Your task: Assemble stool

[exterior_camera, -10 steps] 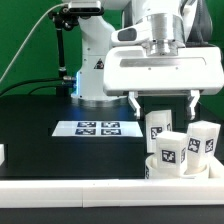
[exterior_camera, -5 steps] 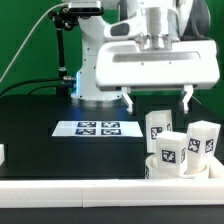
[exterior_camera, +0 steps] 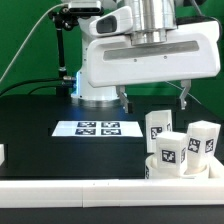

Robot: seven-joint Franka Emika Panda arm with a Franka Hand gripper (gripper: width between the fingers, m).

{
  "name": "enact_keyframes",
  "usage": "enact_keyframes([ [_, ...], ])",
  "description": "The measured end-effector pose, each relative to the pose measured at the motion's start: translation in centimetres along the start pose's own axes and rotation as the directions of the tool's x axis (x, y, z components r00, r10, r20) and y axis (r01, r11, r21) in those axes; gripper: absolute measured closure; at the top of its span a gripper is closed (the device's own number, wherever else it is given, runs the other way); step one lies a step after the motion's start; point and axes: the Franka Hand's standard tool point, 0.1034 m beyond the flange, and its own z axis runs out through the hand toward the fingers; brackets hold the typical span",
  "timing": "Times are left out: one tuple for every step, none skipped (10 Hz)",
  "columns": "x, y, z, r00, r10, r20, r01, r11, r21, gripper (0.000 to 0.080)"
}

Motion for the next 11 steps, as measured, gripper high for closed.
enact_keyframes([
  [-0.6, 0.2, 0.1, 0.999, 0.000, 0.046, 0.000, 1.000, -0.002, 0.0150],
  [-0.3, 0.3, 0.1, 0.999, 0.002, 0.038, -0.002, 1.000, -0.002, 0.0150],
  [-0.4, 0.3, 0.1, 0.999, 0.001, 0.039, -0.001, 1.000, -0.002, 0.0150],
  [-0.6, 0.5, 0.2, 0.998, 0.031, 0.049, -0.031, 0.999, 0.005, 0.0150],
  [-1.3, 1.0, 0.6, 0.992, 0.094, 0.080, -0.096, 0.995, 0.017, 0.0150],
  [-1.4, 0.8, 0.7, 0.991, 0.112, 0.076, -0.114, 0.993, 0.014, 0.0150],
  [-1.7, 0.2, 1.3, 0.991, 0.112, 0.068, -0.113, 0.994, 0.012, 0.0150],
  [-2.1, -0.2, 1.9, 0.991, 0.111, 0.070, -0.111, 0.994, 0.008, 0.0150],
  [-2.2, -0.6, 2.1, 0.991, 0.116, 0.071, -0.117, 0.993, 0.006, 0.0150],
  [-2.2, -1.2, 2.2, 0.990, 0.122, 0.071, -0.122, 0.992, 0.005, 0.0150],
  [-2.2, -1.1, 2.2, 0.989, 0.128, 0.072, -0.129, 0.992, 0.005, 0.0150],
])
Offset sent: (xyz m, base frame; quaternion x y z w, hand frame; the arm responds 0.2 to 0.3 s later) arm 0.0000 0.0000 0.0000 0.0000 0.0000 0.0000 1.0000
